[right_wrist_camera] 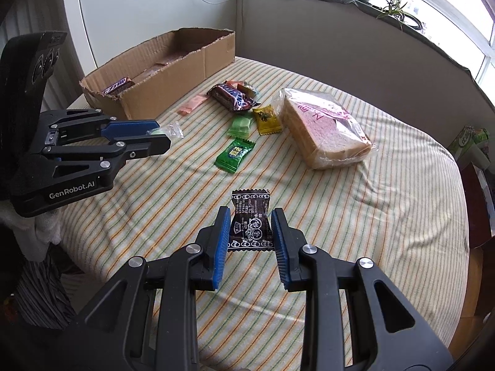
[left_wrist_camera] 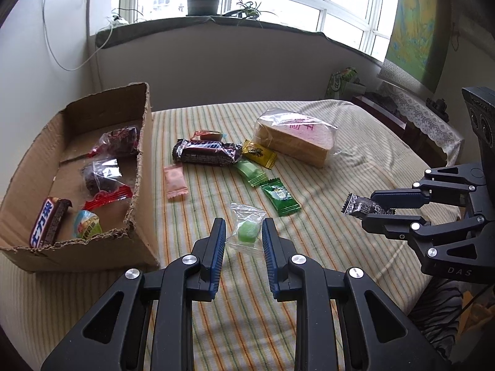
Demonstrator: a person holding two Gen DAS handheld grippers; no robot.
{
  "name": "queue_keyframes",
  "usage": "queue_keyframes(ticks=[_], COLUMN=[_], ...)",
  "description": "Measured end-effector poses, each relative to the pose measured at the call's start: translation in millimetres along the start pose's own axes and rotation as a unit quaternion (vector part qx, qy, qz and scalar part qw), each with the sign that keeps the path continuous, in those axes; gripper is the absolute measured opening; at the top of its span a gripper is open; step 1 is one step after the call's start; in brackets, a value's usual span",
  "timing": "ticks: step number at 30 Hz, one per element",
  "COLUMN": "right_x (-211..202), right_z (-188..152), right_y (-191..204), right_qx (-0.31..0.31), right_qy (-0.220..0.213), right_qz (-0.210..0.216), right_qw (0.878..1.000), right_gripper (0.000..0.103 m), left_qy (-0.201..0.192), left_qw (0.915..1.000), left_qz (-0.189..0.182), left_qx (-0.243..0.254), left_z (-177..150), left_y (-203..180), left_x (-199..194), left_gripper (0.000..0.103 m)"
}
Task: Organize snacks
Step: 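Grasp black wrapped candy with right tool while left tool grasps small green candy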
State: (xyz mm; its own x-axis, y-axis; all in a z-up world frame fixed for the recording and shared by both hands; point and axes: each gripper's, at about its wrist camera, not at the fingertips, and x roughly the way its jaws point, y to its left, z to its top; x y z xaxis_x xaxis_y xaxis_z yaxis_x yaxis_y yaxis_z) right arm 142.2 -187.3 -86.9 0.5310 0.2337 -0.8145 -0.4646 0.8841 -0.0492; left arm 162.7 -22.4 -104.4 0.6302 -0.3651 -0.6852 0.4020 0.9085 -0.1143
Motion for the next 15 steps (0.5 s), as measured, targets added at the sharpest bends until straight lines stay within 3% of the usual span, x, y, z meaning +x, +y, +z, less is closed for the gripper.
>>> queue_keyframes(ticks=[9,15], right_x=[-18,-20], right_z=[28,60], right_y=[4,13], right_qx=[-0.002,-0.014], right_qy=[-0.037,-0.059], right_qz=[0.009,0.013], right_qw=[0.999,0.998], right_gripper=[0.028,0.028], left_qy=[-0.047,-0.073], left_qw=[0.9986,0.9942], left_qz=[0.001,0.019], left_qx=[-0.024,-0.077], left_z=[14,25], left_y=[17,55], left_x=[-28,-41], left_gripper=[0.022,0.022])
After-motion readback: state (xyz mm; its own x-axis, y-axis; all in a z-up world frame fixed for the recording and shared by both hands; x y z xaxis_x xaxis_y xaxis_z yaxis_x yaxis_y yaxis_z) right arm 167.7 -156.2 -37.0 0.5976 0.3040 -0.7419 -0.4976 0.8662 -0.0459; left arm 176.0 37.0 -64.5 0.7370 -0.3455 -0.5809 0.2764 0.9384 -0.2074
